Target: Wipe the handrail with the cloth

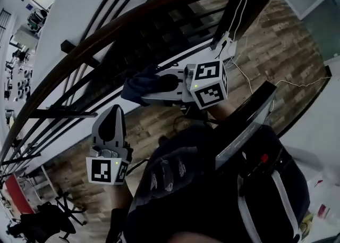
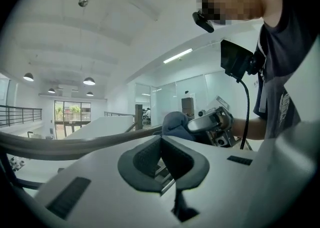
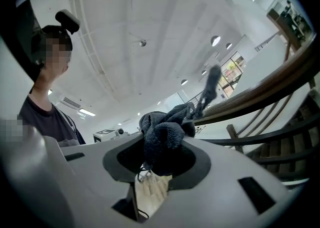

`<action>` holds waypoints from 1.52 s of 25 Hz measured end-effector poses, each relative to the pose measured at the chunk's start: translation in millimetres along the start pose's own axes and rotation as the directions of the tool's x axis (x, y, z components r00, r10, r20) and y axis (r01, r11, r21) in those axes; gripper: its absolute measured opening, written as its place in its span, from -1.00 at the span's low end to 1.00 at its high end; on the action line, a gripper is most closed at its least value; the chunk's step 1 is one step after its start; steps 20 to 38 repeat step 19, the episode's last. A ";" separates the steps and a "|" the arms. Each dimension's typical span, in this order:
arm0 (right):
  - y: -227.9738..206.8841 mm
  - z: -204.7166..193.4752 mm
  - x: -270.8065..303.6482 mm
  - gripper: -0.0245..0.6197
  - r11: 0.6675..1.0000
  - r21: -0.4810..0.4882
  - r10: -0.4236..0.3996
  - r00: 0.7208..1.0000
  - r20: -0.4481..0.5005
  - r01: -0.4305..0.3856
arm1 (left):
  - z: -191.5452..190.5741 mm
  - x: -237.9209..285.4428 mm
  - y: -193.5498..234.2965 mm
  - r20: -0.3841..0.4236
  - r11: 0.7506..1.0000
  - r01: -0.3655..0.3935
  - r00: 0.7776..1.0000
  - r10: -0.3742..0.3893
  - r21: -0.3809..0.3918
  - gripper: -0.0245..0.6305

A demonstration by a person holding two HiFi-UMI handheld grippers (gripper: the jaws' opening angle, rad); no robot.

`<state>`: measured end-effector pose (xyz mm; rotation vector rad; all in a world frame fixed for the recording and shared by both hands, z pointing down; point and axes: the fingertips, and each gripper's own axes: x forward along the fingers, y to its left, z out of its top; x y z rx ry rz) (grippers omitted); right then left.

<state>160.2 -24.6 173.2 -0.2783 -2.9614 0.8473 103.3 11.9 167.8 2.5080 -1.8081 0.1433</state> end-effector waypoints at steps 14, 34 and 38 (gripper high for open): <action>126.2 -68.3 94.7 -0.58 0.998 0.014 0.062 0.997 -0.047 -0.061 | -35.2 -148.4 25.8 -0.025 0.998 0.045 0.999 -0.046 -0.041 -0.90; 131.4 -100.1 12.9 -0.58 0.997 0.074 -0.021 0.998 0.064 0.016 | -52.7 -117.2 -37.0 -0.030 0.993 0.110 0.993 -0.111 -0.037 -0.90; 131.4 -100.1 12.9 -0.58 0.997 0.074 -0.021 0.998 0.064 0.016 | -52.7 -117.2 -37.0 -0.030 0.993 0.110 0.993 -0.111 -0.037 -0.90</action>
